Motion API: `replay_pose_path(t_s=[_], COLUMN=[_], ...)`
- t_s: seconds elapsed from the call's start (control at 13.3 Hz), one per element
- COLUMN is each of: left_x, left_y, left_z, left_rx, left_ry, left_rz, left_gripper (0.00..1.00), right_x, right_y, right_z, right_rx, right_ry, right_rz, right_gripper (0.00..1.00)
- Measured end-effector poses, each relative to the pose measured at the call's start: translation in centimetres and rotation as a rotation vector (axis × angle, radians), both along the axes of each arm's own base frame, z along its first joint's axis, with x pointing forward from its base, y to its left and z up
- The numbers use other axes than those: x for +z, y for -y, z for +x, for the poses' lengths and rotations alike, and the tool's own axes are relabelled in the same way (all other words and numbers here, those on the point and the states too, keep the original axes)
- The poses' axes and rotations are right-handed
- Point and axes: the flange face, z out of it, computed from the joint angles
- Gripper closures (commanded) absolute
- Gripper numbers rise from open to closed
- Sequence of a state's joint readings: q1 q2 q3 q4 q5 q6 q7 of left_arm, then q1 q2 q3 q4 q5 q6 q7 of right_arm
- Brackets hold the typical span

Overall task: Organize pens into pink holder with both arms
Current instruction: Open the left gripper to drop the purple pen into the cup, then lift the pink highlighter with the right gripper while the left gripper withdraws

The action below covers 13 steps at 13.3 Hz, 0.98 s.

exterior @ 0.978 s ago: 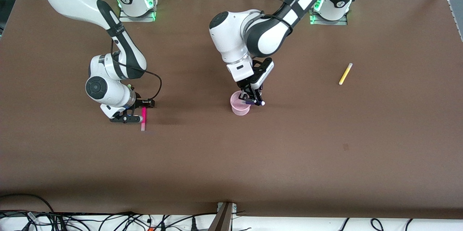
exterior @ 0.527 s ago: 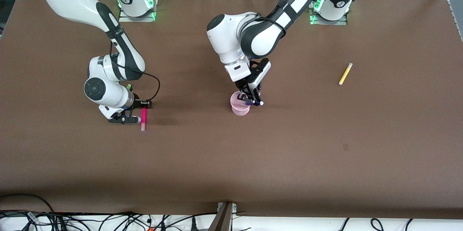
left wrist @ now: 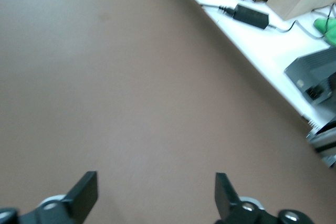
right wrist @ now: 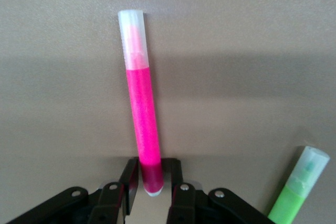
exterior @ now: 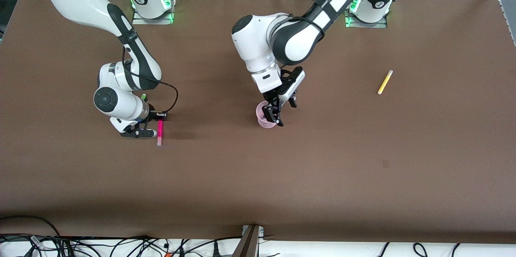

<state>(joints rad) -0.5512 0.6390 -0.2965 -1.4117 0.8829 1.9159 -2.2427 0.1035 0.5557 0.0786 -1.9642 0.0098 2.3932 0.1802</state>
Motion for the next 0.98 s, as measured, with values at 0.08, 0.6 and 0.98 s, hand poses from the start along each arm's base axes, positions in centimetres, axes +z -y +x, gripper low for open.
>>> replay_pose_path(t_s=[0.08, 0.6, 0.98], left_x=[1.9, 14.1, 16.4], left_y=[-2.0, -21.1, -31.3], left_z=[1.8, 11.7, 12.7], left_rx=[0.000, -0.222, -0.511], left_ry=[-0.030, -0.318, -0.514], left_rz=[-0.012, -0.206, -0.198], left_gripper=[0.00, 0.00, 0.00], right_x=[0.0, 1.1, 8.8], right_y=[0.1, 0.0, -4.5], right_z=[0.0, 0.8, 3.3], right_rx=[-0.001, -0.014, -0.163], right_ry=[0.002, -0.029, -0.217], right_rz=[-0.001, -0.002, 0.085], right_gripper=[0.81, 0.97, 0.99])
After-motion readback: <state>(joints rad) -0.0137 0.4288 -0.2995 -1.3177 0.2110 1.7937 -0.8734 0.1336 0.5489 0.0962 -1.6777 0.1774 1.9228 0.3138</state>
